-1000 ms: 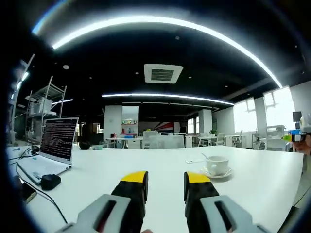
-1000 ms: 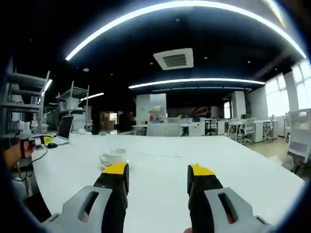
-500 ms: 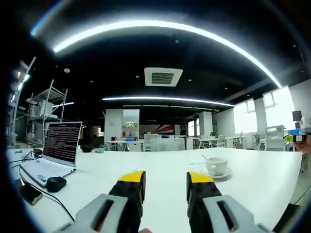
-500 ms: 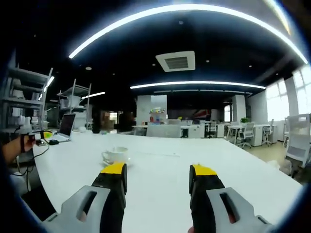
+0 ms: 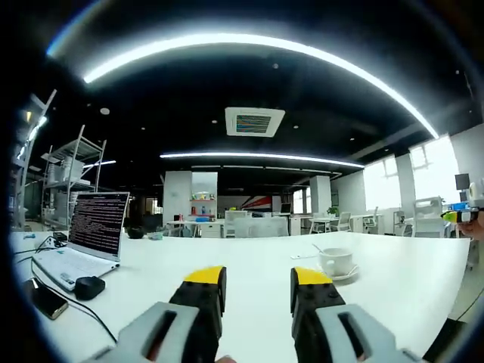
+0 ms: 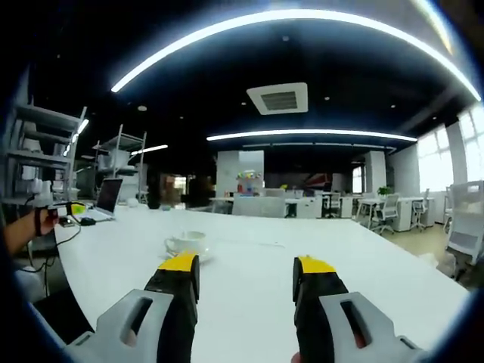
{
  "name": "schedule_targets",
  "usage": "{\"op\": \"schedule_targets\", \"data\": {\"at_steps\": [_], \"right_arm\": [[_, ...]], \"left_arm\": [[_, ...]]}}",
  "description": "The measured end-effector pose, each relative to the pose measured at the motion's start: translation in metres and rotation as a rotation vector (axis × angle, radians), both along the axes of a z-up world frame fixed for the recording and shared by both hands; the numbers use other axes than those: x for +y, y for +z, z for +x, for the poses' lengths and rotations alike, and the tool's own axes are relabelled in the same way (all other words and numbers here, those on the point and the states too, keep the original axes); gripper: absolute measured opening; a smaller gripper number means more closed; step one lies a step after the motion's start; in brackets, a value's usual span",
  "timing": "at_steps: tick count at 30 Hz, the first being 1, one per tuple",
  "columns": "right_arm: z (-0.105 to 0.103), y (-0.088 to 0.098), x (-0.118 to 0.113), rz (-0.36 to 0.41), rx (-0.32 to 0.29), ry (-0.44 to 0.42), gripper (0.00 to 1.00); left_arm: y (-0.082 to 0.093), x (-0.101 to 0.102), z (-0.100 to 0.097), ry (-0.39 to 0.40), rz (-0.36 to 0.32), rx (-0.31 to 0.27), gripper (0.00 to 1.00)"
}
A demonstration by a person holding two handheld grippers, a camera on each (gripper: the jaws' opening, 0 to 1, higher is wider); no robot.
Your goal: Tidy tabletop coffee trays, cups and spoons，present forward
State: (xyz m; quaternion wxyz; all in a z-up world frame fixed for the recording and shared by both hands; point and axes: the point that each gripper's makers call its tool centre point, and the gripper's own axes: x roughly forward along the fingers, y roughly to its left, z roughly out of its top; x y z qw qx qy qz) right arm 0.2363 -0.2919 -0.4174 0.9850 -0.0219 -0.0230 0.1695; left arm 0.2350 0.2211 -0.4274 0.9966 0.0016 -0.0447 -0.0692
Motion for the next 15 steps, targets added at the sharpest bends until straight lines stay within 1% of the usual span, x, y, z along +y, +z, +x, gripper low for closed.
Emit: {"op": "schedule_targets", "data": {"at_steps": [4, 6, 8, 10, 15], "right_arm": [[0.000, 0.003, 0.002, 0.011, -0.009, 0.008, 0.49], [0.002, 0.001, 0.003, 0.029, -0.007, 0.014, 0.49], [0.002, 0.001, 0.005, 0.028, -0.006, 0.016, 0.49], [0.001, 0.004, 0.007, 0.037, -0.011, 0.020, 0.49], [0.000, 0.009, 0.011, 0.044, -0.024, 0.031, 0.48]], "left_arm": [[0.002, -0.001, 0.001, -0.005, 0.002, -0.003, 0.35], [0.004, 0.001, 0.002, 0.006, 0.012, -0.009, 0.35], [0.008, 0.003, 0.003, 0.009, 0.006, -0.012, 0.35], [0.010, 0.004, 0.003, 0.007, -0.005, -0.013, 0.35], [0.015, 0.004, 0.003, 0.008, -0.001, -0.025, 0.35]]}}
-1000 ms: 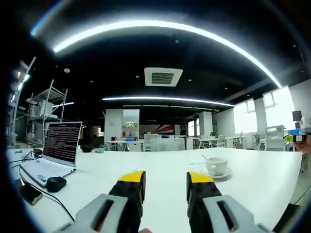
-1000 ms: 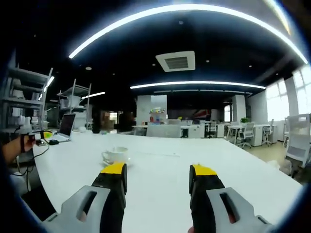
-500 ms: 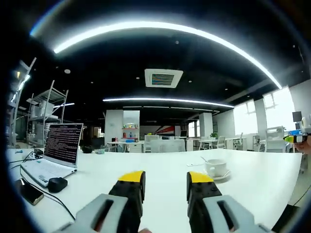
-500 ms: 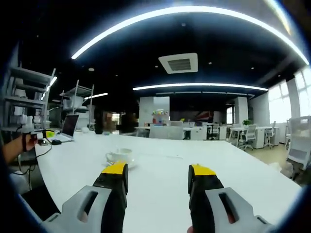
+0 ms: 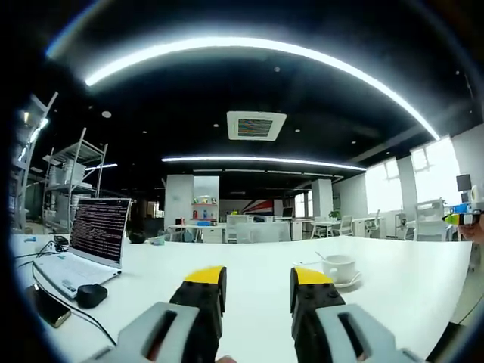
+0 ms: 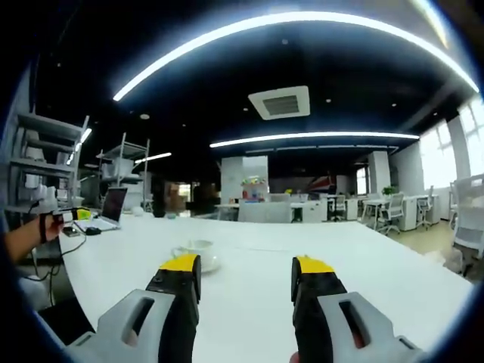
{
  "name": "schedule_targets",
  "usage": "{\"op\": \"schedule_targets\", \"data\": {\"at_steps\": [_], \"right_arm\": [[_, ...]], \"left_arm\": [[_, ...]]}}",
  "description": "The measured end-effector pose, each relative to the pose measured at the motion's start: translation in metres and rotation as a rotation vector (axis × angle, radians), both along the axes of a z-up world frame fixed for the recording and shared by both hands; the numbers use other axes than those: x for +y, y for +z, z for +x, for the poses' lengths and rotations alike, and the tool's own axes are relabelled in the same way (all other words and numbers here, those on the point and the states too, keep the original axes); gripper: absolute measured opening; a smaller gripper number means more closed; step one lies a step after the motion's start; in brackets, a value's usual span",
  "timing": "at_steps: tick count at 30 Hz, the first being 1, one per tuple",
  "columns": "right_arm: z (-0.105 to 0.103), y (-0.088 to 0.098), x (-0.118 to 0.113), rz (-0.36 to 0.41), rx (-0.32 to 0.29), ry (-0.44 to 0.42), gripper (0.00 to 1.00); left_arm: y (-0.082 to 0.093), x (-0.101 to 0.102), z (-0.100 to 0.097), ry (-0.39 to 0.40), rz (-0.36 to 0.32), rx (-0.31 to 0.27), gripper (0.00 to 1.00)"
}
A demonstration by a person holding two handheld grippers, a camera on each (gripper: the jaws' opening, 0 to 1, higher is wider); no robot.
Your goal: Tidy tabletop coffee trays, cups and spoons，present forward
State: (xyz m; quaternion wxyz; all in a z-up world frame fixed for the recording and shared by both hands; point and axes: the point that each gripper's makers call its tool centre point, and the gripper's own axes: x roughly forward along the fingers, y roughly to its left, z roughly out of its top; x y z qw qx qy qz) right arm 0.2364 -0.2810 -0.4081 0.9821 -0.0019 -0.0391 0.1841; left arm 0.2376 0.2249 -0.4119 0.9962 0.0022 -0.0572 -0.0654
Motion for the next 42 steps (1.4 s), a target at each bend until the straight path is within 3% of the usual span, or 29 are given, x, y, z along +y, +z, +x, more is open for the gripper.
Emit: {"op": "schedule_targets", "data": {"at_steps": [20, 28, 42], "right_arm": [[-0.004, -0.005, -0.002, 0.019, 0.017, 0.026, 0.48], [-0.004, -0.004, -0.009, 0.003, 0.017, 0.010, 0.47], [-0.003, -0.010, -0.003, 0.027, 0.042, 0.045, 0.47]], "left_arm": [[0.008, -0.006, -0.003, -0.001, 0.006, -0.014, 0.35], [0.002, -0.009, -0.004, -0.007, 0.014, 0.004, 0.35], [0.008, -0.011, -0.006, -0.001, 0.012, -0.002, 0.35]]}}
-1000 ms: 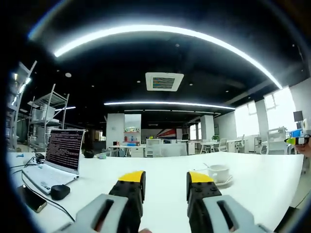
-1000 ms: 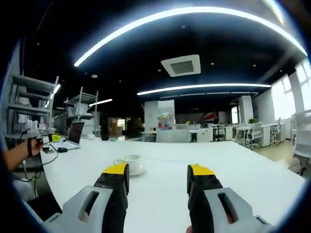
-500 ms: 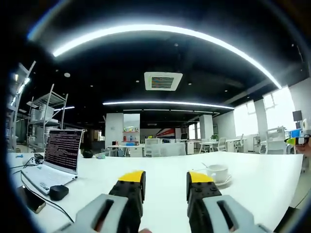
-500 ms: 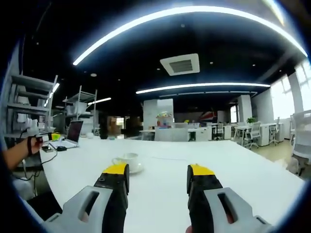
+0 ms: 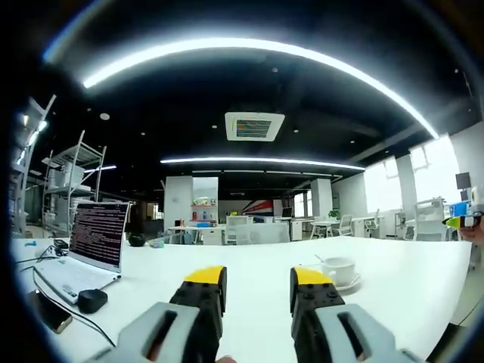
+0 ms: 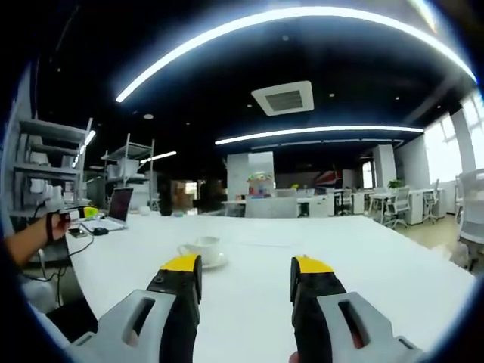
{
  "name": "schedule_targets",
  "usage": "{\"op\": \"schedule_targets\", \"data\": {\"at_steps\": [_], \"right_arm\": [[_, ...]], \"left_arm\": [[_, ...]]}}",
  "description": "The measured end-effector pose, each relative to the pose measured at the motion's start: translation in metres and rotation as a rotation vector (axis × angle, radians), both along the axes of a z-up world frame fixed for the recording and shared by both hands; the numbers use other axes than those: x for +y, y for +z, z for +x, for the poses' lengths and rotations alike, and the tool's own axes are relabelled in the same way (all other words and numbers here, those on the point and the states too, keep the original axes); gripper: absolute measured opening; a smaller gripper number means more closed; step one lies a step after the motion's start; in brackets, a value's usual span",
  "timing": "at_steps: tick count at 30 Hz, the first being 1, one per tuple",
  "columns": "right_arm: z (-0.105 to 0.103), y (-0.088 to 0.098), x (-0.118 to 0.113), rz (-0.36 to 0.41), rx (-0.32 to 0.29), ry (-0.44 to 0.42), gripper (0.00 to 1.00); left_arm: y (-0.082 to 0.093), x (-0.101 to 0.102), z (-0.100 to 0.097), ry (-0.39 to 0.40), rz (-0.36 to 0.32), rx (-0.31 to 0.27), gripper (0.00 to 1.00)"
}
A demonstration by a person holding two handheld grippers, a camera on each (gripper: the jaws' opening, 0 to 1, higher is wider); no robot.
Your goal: Tidy tabletop coffee trays, cups and spoons，present forward
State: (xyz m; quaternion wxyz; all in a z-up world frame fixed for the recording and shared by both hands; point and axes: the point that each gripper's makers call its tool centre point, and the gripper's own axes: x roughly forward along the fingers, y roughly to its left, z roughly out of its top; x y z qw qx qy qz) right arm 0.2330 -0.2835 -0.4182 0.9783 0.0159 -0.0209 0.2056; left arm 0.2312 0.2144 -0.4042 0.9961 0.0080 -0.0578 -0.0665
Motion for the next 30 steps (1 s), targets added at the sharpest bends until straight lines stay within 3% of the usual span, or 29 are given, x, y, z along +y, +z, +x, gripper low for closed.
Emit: {"op": "schedule_targets", "data": {"at_steps": [12, 30], "right_arm": [[-0.003, -0.002, -0.008, 0.006, 0.003, -0.021, 0.47], [-0.004, 0.007, 0.007, -0.003, -0.017, 0.004, 0.47]], "left_arm": [[-0.003, 0.002, 0.000, 0.004, -0.007, 0.015, 0.35], [0.000, -0.003, 0.002, -0.010, 0.004, 0.014, 0.35]]}}
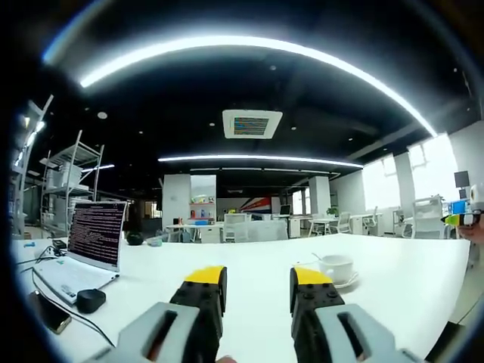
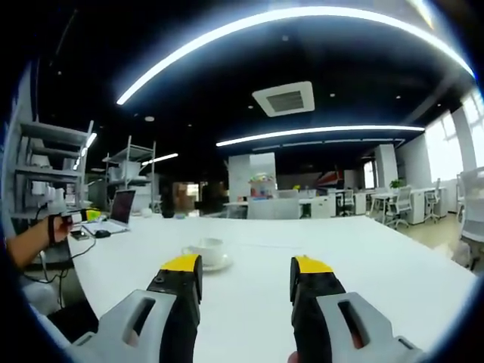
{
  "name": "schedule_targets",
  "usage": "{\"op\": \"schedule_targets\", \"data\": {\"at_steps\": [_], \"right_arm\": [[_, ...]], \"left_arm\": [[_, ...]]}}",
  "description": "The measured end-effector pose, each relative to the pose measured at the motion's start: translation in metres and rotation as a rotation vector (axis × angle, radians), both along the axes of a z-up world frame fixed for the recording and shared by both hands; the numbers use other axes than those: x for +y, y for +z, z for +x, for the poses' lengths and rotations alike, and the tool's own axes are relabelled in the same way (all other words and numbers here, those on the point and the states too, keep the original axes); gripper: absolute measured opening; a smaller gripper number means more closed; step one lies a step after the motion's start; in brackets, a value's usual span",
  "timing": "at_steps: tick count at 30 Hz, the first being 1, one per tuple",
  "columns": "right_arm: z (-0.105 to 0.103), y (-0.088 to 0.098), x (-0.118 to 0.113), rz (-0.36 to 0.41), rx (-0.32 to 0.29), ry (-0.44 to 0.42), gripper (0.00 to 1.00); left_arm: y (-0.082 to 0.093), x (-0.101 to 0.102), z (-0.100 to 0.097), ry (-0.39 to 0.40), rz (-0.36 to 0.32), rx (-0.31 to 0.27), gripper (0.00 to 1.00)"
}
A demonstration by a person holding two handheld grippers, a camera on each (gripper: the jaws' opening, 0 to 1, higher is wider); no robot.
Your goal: Tidy tabletop coffee trays, cups and spoons，present forward
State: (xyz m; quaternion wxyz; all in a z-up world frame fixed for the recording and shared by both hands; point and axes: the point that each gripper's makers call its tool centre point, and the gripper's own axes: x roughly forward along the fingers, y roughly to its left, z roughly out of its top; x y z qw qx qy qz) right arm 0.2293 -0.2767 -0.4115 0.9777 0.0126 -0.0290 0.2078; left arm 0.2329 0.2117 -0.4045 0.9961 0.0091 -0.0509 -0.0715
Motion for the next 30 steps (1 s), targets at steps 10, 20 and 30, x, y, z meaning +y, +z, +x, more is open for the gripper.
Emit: {"op": "schedule_targets", "data": {"at_steps": [10, 20, 30], "right_arm": [[0.0019, 0.0051, -0.0005, -0.017, -0.008, -0.001, 0.47], [0.0008, 0.0038, -0.0017, -0.019, -0.010, -0.003, 0.46], [-0.0012, 0.0092, 0.0018, -0.024, -0.023, 0.001, 0.46]], "left_arm": [[0.0027, 0.0058, 0.0025, 0.006, 0.002, -0.006, 0.35], [-0.0042, 0.0047, 0.0032, -0.003, -0.010, 0.003, 0.35], [0.0024, 0.0095, 0.0035, -0.001, -0.023, -0.012, 0.35]]}}
